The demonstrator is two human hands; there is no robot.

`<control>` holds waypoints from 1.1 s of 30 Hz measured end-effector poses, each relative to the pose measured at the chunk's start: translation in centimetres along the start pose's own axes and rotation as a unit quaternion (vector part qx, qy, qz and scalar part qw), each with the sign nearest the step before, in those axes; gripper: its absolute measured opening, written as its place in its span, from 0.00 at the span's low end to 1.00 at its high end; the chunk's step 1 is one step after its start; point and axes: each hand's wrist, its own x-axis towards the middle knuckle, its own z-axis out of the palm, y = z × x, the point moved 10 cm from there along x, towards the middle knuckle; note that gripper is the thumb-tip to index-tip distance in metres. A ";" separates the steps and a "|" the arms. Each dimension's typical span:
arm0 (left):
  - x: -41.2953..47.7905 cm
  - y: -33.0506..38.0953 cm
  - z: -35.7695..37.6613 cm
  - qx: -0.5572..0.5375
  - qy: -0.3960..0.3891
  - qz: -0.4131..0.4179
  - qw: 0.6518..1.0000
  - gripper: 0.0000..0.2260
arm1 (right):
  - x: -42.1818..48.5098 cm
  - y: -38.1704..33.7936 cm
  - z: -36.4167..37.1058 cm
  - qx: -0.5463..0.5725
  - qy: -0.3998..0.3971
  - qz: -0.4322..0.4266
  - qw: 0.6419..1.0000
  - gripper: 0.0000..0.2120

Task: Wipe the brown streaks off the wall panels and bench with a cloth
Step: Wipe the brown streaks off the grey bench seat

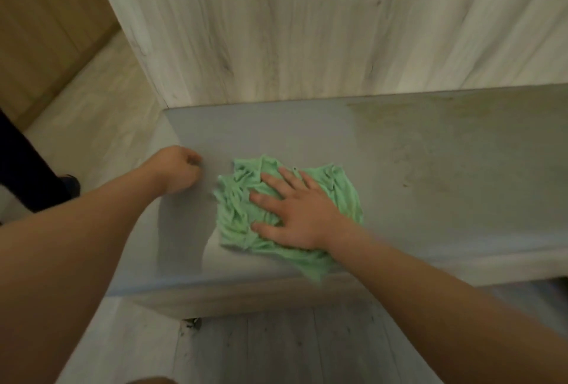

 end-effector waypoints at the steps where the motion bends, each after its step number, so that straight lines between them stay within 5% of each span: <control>1: -0.5 0.0 0.0 0.017 -0.001 -0.001 1.000 0.19 | -1.0 -1.5 0.3 -0.004 0.001 -0.032 0.999 0.37; 7: -1.6 -4.2 -1.1 0.025 0.011 -0.052 0.998 0.20 | 3.8 -3.0 0.3 -0.018 -0.031 -0.057 0.998 0.35; 16: -3.3 -8.9 2.8 -0.117 0.062 -0.069 0.989 0.20 | 19.7 1.9 -0.8 0.001 -0.026 0.189 0.982 0.38; 22: -3.7 -12.2 0.2 -0.232 0.048 -0.133 0.962 0.08 | 17.9 -10.1 1.0 -0.009 -0.031 0.007 0.999 0.35; 28: -4.9 -12.1 -2.2 -0.205 0.142 -0.211 0.945 0.18 | 7.0 -14.7 2.5 -0.032 -0.024 -0.180 0.983 0.36; 33: -1.8 0.7 0.4 -0.162 0.100 -0.125 0.974 0.18 | -0.6 -6.8 0.9 -0.024 0.025 -0.137 0.990 0.35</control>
